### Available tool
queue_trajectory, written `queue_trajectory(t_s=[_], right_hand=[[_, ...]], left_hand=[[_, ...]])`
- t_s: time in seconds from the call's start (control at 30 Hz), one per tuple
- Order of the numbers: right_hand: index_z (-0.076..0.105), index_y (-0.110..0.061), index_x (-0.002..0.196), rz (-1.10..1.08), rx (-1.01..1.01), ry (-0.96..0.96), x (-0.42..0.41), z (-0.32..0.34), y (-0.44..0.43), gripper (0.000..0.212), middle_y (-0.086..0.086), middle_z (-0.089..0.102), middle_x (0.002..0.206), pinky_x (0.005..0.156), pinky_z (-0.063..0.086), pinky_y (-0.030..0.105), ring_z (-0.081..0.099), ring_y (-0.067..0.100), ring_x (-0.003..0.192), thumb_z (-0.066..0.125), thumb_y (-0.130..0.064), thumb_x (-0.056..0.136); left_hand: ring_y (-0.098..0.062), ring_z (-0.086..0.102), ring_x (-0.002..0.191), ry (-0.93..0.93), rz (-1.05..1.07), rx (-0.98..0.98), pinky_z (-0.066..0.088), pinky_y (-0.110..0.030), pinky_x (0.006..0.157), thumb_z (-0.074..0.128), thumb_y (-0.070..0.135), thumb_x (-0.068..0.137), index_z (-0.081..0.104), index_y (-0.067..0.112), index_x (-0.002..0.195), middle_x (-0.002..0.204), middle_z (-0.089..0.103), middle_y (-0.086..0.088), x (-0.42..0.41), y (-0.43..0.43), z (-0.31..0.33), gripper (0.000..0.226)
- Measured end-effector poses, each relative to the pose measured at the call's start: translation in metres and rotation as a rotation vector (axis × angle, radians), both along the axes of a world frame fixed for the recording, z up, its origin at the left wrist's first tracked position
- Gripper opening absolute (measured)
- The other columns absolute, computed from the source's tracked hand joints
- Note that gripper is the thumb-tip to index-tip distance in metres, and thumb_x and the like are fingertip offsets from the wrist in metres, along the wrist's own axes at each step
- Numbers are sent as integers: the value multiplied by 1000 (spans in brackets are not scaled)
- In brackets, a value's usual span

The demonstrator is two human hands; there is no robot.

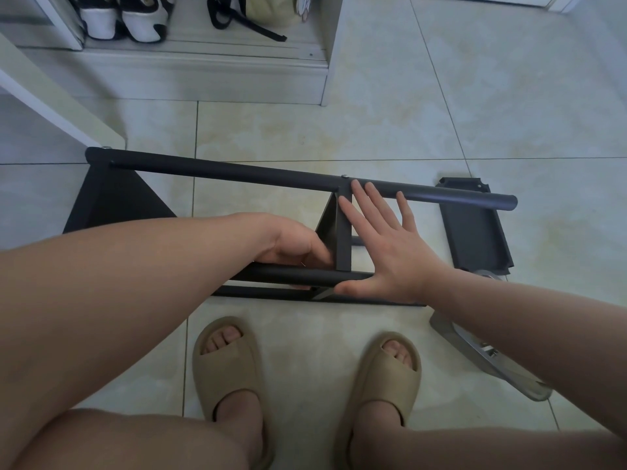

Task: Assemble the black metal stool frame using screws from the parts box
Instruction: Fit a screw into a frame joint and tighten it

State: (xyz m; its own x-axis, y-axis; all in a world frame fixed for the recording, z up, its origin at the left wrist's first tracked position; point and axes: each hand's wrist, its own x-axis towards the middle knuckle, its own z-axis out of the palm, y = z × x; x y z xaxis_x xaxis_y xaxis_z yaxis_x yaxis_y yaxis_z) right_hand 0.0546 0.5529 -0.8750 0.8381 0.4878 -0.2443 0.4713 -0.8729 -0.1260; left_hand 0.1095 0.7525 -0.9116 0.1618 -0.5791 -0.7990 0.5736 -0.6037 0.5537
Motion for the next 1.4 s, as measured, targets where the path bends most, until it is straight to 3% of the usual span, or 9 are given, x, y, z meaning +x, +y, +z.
queue_trajectory(t_s=[0.27,0.6,0.73,0.8,0.9,0.93,1.07,1.2,1.4], right_hand=[[-12,-23,161,2,3,-4,0,-1,0,125,2,-23,167,122,-9,59,-25,19,153,36,-95,71],[-12,-23,161,3,-12,4,0,1,0,125,2,-24,167,122,-8,59,-26,19,152,33,-96,70],[-12,-22,161,2,-9,4,-1,1,0,125,2,-24,167,122,-9,59,-26,19,152,33,-95,70],[-11,-22,161,2,-10,3,-1,1,1,125,3,-24,167,122,-9,59,-25,20,153,34,-95,70],[-11,-22,161,3,-11,2,-1,1,0,125,3,-24,167,122,-8,59,-25,20,153,34,-94,71],[-11,-22,161,3,-12,1,-1,0,0,125,3,-24,167,122,-8,59,-25,20,153,34,-94,71],[-11,-22,161,4,-13,-4,-1,0,0,125,3,-23,167,122,-8,60,-25,20,153,34,-95,71],[-11,-22,161,5,-12,-1,-1,0,0,125,3,-23,167,122,-8,60,-25,20,153,33,-95,70],[-12,-22,161,5,-22,6,0,1,0,125,3,-25,167,122,-9,59,-27,20,152,32,-95,70]], left_hand=[[-32,58,107,-10,31,-50,38,-50,112,50,12,96,71,8,103,101,72,-11,-3,0,2,23],[-30,68,97,-83,-7,4,44,-49,109,57,12,93,74,11,91,94,76,-11,-1,-1,-4,17],[-30,66,98,-46,61,-63,42,-49,110,52,1,92,77,16,81,93,75,-10,-2,1,-5,31],[-30,62,100,-32,72,-74,43,-49,108,50,3,94,75,13,88,95,73,-10,-1,0,-4,27],[-21,67,86,-8,13,-35,55,-32,79,51,16,97,72,12,101,94,74,-7,-2,-1,-1,22],[-20,68,82,-19,1,-19,56,-31,77,52,17,97,72,11,101,92,75,-7,-2,-2,0,22],[-33,66,99,-78,45,17,48,-46,105,55,6,93,75,8,89,96,74,-15,-3,-5,1,20],[-22,71,82,-69,34,-11,49,-43,102,53,2,93,79,20,65,81,75,-7,-3,-3,0,42],[-33,62,108,-47,53,-37,41,-49,113,51,0,93,80,18,72,94,74,-11,-3,-2,-2,39]])
